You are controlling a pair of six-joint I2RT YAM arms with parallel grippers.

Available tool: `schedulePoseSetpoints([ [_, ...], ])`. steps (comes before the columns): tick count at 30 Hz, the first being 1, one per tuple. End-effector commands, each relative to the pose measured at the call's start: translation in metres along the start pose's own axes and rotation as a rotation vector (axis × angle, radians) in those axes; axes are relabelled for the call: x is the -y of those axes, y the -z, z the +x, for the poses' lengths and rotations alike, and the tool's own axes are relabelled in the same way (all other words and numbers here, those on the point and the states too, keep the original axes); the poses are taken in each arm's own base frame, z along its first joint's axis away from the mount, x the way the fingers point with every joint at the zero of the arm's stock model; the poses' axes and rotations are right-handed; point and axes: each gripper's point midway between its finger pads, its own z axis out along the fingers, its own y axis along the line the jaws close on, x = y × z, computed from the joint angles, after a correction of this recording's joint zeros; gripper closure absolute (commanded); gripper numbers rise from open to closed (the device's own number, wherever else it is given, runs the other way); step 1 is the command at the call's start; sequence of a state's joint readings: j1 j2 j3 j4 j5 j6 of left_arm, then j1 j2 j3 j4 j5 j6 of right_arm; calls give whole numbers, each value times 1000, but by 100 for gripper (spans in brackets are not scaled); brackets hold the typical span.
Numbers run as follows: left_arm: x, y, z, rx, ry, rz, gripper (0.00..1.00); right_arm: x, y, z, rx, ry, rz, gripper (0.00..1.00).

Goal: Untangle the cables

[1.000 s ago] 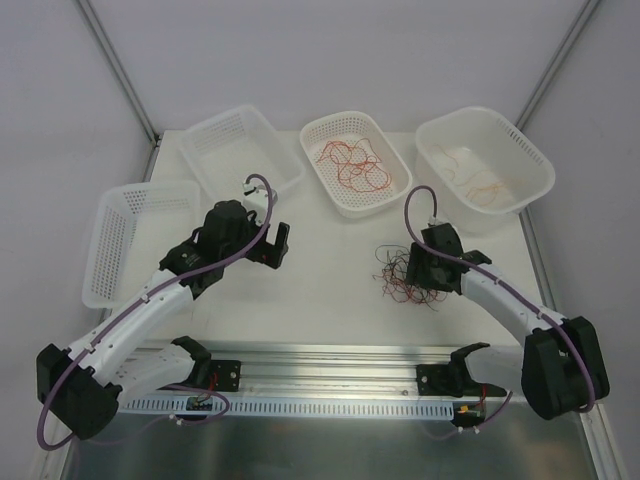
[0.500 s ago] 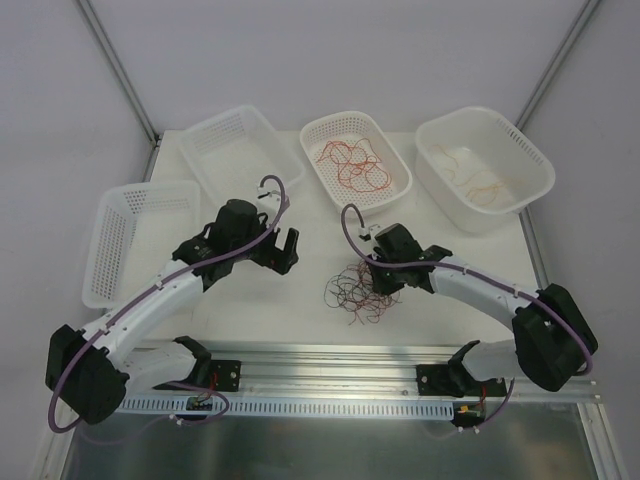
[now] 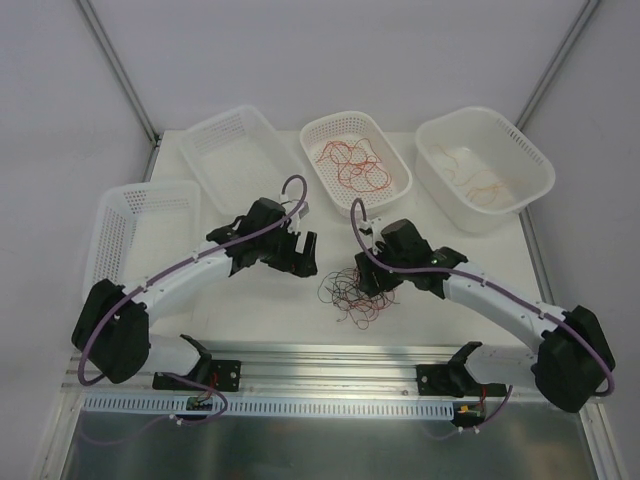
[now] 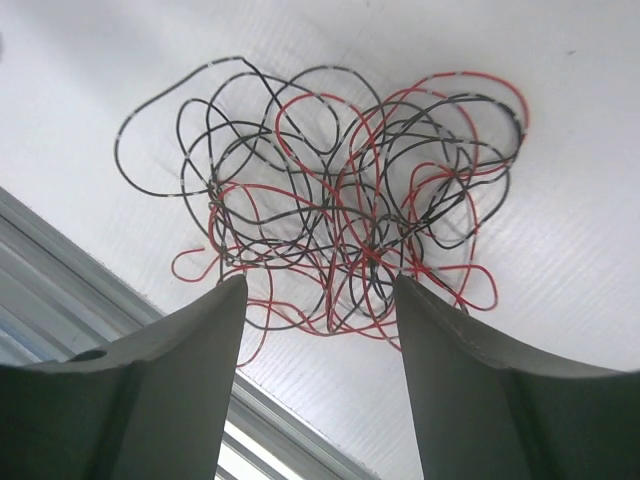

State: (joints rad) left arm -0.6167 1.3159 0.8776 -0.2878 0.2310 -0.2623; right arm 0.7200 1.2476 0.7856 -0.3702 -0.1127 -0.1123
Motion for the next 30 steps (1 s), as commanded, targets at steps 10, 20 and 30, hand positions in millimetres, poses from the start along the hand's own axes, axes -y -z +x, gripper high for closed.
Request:
schedulePoseSetpoints([
  [10, 35, -52, 12, -120, 246, -3, 34, 21, 44, -18, 278, -194, 142, 17],
  [20, 40, -62, 43, -163, 331, -72, 63, 22, 36, -11, 316, -259, 136, 7],
  [30, 28, -60, 59, -150, 398, -148, 69, 17, 27, -15, 316, -263, 104, 7],
])
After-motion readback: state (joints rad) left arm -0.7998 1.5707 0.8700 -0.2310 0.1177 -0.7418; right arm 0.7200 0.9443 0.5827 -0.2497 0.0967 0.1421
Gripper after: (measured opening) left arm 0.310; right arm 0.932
